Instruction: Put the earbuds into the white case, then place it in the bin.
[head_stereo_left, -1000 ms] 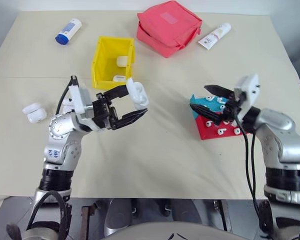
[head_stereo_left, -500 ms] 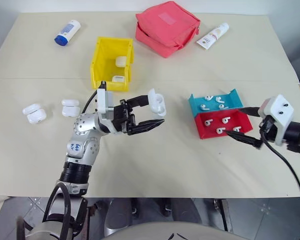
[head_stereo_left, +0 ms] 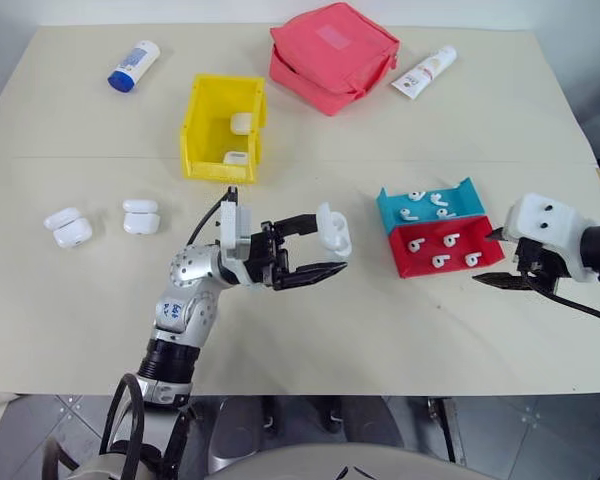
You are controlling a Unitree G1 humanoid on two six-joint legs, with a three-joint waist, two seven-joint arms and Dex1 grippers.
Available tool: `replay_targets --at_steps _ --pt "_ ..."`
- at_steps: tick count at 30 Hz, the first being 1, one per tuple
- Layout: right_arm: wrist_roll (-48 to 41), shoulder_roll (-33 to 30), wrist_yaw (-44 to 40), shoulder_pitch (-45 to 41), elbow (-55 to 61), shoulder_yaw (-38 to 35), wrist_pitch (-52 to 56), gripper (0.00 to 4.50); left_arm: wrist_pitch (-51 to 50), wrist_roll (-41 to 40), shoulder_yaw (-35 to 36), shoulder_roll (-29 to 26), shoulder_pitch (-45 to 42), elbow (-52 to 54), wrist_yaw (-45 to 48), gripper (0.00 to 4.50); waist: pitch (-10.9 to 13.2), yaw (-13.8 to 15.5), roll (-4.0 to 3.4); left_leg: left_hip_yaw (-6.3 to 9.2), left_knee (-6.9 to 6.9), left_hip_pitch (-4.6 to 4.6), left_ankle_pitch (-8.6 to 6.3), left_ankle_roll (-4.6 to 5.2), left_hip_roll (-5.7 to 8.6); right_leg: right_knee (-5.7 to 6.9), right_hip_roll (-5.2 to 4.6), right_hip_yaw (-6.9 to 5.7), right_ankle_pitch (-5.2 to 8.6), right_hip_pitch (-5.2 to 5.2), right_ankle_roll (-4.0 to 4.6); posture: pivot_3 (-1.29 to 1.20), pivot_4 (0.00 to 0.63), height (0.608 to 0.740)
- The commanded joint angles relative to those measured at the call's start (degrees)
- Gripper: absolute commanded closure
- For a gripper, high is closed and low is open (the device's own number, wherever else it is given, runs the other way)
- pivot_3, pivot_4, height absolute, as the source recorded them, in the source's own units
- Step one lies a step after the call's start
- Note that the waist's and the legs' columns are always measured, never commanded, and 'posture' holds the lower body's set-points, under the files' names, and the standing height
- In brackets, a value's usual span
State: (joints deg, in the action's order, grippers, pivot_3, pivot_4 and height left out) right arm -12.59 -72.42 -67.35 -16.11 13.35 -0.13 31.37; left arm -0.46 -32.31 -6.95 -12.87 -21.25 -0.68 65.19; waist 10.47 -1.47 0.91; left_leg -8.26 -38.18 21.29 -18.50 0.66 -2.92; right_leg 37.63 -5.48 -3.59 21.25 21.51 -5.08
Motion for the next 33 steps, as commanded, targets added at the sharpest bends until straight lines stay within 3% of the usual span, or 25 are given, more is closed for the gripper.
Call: replay_targets --at_steps 1,7,12,23,33 --pt "1.7 -0.2 -1.3 -3.8 1.1 2.4 -0.4 0.89 1.3 0.5 0.2 0.4 0.9 2.4 -0.4 1.72 0.0 0.0 0.00 0.00 -0.01 0.00 0.00 0.00 0.00 0.00 -0.01 0.00 0.00 0.00 0.00 0.00 0.150 0.740" --pt "6.4 0.3 -3.8 -10.0 0.7 10.1 0.6 0.89 1.8 1.0 0.2 0.5 2.2 2.7 -0.7 1.72 0.0 0.1 0.00 0.02 -0.03 0.02 0.00 0.00 0.01 0.00 -0.04 -0.01 0.00 0.00 0.00 0.00 0.150 0.740" --pt "9.4 2.1 -5.8 -15.0 -0.3 15.0 2.3 2.16 2.2 1.1 0.1 0.5 3.3 3.4 -1.0 1.72 0.0 -0.1 0.00 0.02 -0.03 0.02 0.00 0.00 0.01 0.00 -0.05 -0.02 0.00 0.00 0.00 0.00 0.150 0.740" --pt "13.5 7.0 -7.9 -18.6 -1.0 19.8 1.2 2.16 2.5 1.1 0.0 0.2 4.7 4.7 -1.3 1.72 0.0 -0.1 0.00 0.05 -0.05 0.03 0.00 0.00 0.01 0.01 -0.06 -0.06 0.00 0.00 0.00 0.00 0.150 0.740" --pt "19.8 11.6 -8.1 -21.7 -8.3 23.1 -5.1 2.16 1.1 0.1 -0.4 -1.2 7.2 7.7 -0.8 1.72 0.0 -0.1 0.00 0.04 -0.06 0.03 0.00 0.00 0.01 0.04 -0.05 -0.08 0.00 0.00 0.00 0.00 0.150 0.740"
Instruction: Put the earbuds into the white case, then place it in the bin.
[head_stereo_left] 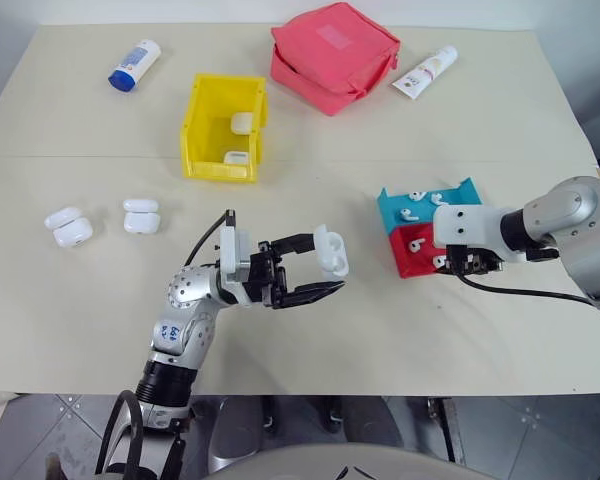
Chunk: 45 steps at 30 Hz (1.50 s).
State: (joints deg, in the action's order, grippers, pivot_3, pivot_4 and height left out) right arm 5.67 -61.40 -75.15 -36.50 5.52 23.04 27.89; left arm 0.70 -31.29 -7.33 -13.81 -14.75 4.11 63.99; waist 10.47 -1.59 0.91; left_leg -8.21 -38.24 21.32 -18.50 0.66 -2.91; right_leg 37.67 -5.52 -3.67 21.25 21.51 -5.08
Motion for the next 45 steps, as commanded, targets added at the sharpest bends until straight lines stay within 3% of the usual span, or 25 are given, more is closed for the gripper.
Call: replay_targets --at_steps 1,31,37,45 --pt "1.8 0.9 -0.4 -1.4 -0.9 0.0 -2.0 2.16 -0.2 -1.0 0.0 -0.3 0.9 3.1 0.4 1.72 0.0 0.0 0.00 0.00 -0.01 0.00 0.00 0.00 0.00 0.00 0.00 0.00 0.00 0.00 0.00 0.00 0.150 0.740" --pt "7.2 1.3 -3.9 -1.8 -5.3 -0.1 -7.7 2.16 -1.7 -0.8 0.4 -1.0 1.2 5.2 -1.0 1.72 0.0 0.1 0.00 0.01 -0.06 0.00 0.00 0.00 0.01 0.02 -0.01 -0.02 0.00 -0.04 0.00 0.00 0.150 0.740" --pt "7.7 1.7 -4.0 -2.2 -6.1 -0.1 -8.4 4.02 -1.8 -0.8 0.6 -1.1 1.4 5.5 -1.3 1.72 0.0 0.0 0.00 0.02 -0.08 -0.01 0.00 0.00 0.00 0.04 -0.01 -0.02 0.00 -0.05 0.00 0.00 0.150 0.740" --pt "5.1 3.7 -3.4 -2.4 -5.4 -2.7 -5.3 4.05 -1.9 -1.1 0.8 -1.6 1.3 5.6 -1.4 1.72 0.0 0.0 0.00 0.02 -0.09 -0.01 0.00 0.00 -0.01 0.05 0.00 -0.02 0.00 -0.05 0.00 0.00 0.150 0.740"
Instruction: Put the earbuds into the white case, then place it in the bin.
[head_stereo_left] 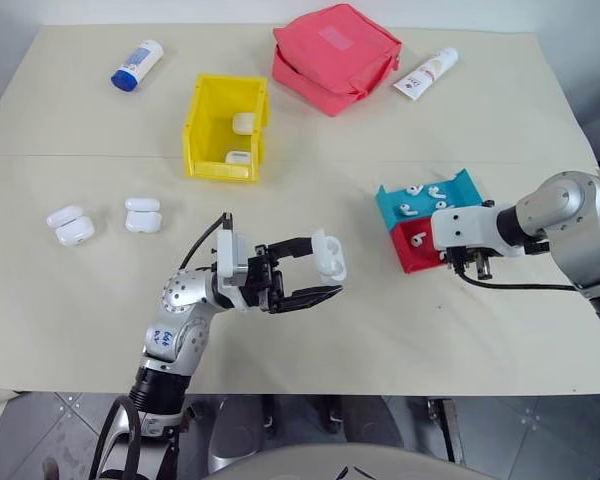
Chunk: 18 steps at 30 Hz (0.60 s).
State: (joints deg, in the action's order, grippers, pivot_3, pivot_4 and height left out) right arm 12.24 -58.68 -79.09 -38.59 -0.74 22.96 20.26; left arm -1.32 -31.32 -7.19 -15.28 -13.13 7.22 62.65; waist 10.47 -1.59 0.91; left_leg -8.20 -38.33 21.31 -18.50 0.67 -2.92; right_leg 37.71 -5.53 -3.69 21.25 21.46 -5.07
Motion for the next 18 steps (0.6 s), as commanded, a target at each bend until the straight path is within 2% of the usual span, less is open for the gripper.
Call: replay_targets --at_steps 1,6,11,14,18 --pt "-3.0 1.7 0.4 -0.2 1.9 -3.8 4.6 4.05 0.1 -1.2 0.6 -0.1 -0.3 2.4 0.0 1.72 0.0 -0.1 0.00 0.00 0.01 0.00 0.00 0.00 0.00 0.00 0.01 0.00 0.00 0.01 0.00 0.00 0.150 0.740" --pt "-11.9 3.5 0.9 0.9 8.3 -11.9 17.3 4.05 -0.1 -1.9 0.9 -0.2 -0.2 2.4 0.4 1.72 0.0 0.0 0.00 0.01 0.02 0.02 0.00 0.00 -0.01 0.02 0.00 -0.01 0.00 0.03 0.00 0.00 0.150 0.740" --pt "-24.0 4.6 2.4 7.1 16.5 -23.6 27.0 4.05 -0.5 -3.3 2.3 -0.7 -1.4 0.1 2.4 1.72 0.0 0.5 0.00 0.17 -0.03 0.07 -0.02 0.03 0.04 0.00 -0.07 -0.09 0.00 -0.03 0.00 0.00 0.150 0.740" --pt "-32.5 9.8 5.3 10.3 20.6 -31.1 28.9 4.05 -0.2 -4.0 3.1 -0.8 -2.8 -2.3 4.4 1.72 0.0 0.5 0.00 0.18 -0.03 0.08 -0.02 0.03 0.05 -0.01 -0.07 -0.12 0.00 -0.05 0.00 0.00 0.150 0.740" --pt "-41.6 17.5 11.3 11.3 25.3 -36.4 31.2 4.05 0.5 -4.9 4.0 -0.9 -5.4 -6.2 8.5 1.72 0.0 0.1 0.00 0.18 0.01 0.09 0.00 0.02 0.05 0.02 -0.02 -0.14 0.00 -0.02 0.00 0.00 0.150 0.740"
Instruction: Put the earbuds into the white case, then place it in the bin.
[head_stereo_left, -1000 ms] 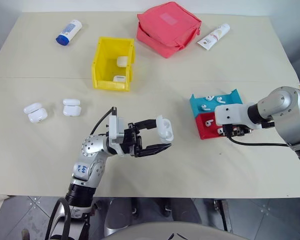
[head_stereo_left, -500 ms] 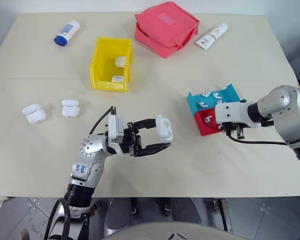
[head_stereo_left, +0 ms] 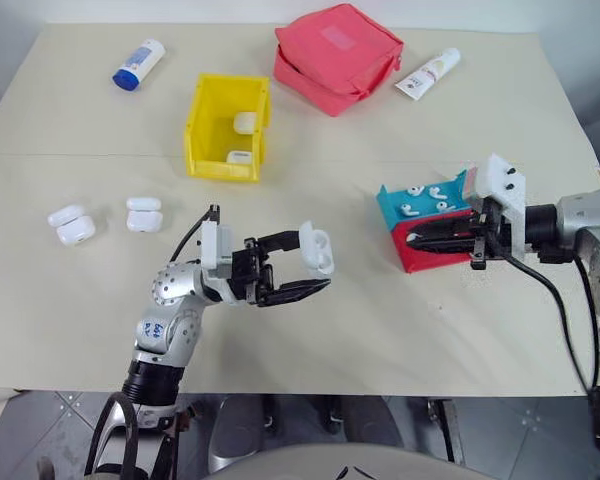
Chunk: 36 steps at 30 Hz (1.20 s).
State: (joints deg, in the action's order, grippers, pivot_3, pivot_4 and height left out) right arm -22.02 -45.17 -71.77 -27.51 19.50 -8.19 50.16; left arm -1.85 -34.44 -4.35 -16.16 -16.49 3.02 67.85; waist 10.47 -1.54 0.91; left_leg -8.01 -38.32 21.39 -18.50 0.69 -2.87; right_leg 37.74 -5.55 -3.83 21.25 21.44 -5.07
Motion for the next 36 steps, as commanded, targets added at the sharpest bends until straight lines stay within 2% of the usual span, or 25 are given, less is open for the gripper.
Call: replay_targets --at_steps 1,7,12,21,29,36 --pt "-9.2 5.7 5.2 0.4 6.0 -5.6 1.3 4.05 1.1 -1.9 1.4 -0.1 -2.7 -3.1 4.2 1.72 0.0 0.0 0.00 0.03 0.02 0.00 0.01 -0.02 0.00 0.00 0.01 -0.03 0.00 0.00 0.00 0.00 0.150 0.740" --pt "-14.1 14.9 13.0 0.3 8.9 -2.3 -1.6 4.05 0.2 -2.0 1.6 -0.4 -6.3 -6.7 9.3 1.72 0.0 0.0 0.00 0.01 0.01 0.06 0.01 -0.01 0.05 0.00 0.00 -0.02 0.00 0.04 0.00 0.00 0.150 0.740" --pt "-16.1 18.7 16.4 -0.2 9.1 0.9 -4.5 4.05 -0.7 -2.0 1.8 -0.6 -7.8 -7.8 11.1 1.72 0.0 0.1 0.00 0.03 0.01 0.07 0.02 0.01 0.06 0.01 -0.01 -0.04 0.00 0.04 0.00 0.00 0.150 0.740" --pt "-19.9 18.6 18.7 -1.2 10.0 2.9 -6.8 4.05 -1.3 -1.9 2.3 -0.2 -8.3 -8.3 11.0 1.72 0.0 0.0 0.00 0.04 0.02 0.07 0.02 0.01 0.05 0.01 0.00 -0.04 0.00 0.04 0.00 0.00 0.150 0.740" --pt "-24.1 16.9 19.7 -2.1 12.3 3.5 -6.1 4.05 3.5 0.0 3.6 1.4 -10.9 -14.4 11.2 1.72 0.0 0.0 0.00 0.06 0.02 0.08 0.02 0.02 0.06 -0.01 -0.02 -0.05 0.00 0.04 0.00 0.00 0.150 0.740" --pt "-23.1 18.0 20.5 -1.7 11.6 6.7 -8.4 4.05 6.5 0.7 3.3 2.9 -12.0 -16.5 12.7 1.72 0.0 0.0 0.01 0.07 0.02 0.10 0.02 0.02 0.05 -0.01 -0.01 -0.08 0.00 0.05 0.00 0.00 0.150 0.740"
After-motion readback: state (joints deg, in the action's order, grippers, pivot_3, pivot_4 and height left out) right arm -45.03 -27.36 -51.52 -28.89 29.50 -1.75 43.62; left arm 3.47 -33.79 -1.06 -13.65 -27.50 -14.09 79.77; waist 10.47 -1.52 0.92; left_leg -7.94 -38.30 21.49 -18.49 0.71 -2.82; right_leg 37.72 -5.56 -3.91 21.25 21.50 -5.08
